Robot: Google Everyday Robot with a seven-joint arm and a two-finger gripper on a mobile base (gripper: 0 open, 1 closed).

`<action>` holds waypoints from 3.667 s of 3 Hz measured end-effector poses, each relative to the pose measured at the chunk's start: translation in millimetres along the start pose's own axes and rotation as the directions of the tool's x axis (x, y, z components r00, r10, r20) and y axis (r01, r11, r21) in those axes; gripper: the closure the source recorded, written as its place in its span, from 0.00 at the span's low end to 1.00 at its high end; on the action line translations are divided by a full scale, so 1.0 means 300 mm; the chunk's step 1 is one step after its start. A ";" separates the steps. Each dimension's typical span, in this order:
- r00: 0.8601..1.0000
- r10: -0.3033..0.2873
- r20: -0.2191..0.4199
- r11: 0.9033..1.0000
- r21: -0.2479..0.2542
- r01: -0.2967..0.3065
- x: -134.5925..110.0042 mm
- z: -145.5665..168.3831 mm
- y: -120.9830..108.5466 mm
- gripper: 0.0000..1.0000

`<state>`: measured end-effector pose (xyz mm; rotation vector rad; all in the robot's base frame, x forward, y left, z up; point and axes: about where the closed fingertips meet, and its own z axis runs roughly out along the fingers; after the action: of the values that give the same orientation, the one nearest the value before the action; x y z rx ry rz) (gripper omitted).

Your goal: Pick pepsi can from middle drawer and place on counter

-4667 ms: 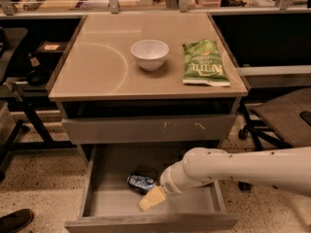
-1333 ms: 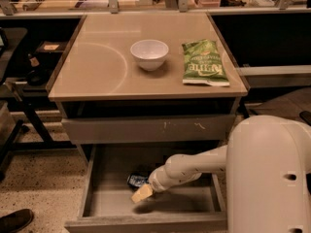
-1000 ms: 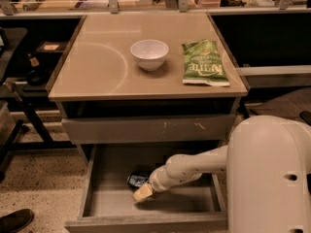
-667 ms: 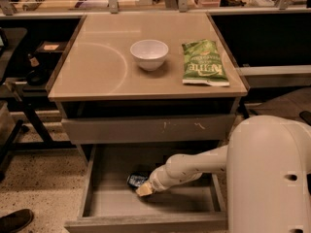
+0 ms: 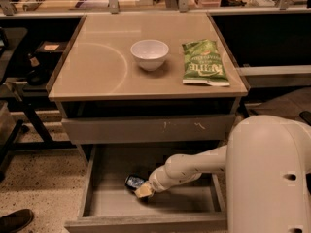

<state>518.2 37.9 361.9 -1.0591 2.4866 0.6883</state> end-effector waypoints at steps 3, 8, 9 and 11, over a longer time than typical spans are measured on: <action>1.000 -0.004 -0.009 1.000 0.013 0.004 -0.020 -0.090 0.026 1.00; 0.999 -0.025 0.031 0.999 0.025 0.024 -0.133 -0.556 0.202 1.00; 0.998 -0.040 0.039 0.999 0.017 0.039 -0.169 -0.598 0.213 1.00; 0.997 -0.053 0.057 0.998 0.038 0.051 -0.334 -0.812 0.286 1.00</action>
Offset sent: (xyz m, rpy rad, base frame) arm -0.0010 -0.0021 0.0153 -0.0083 0.0014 0.0083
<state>490.0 11.1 636.2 -1.0714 2.4046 0.6462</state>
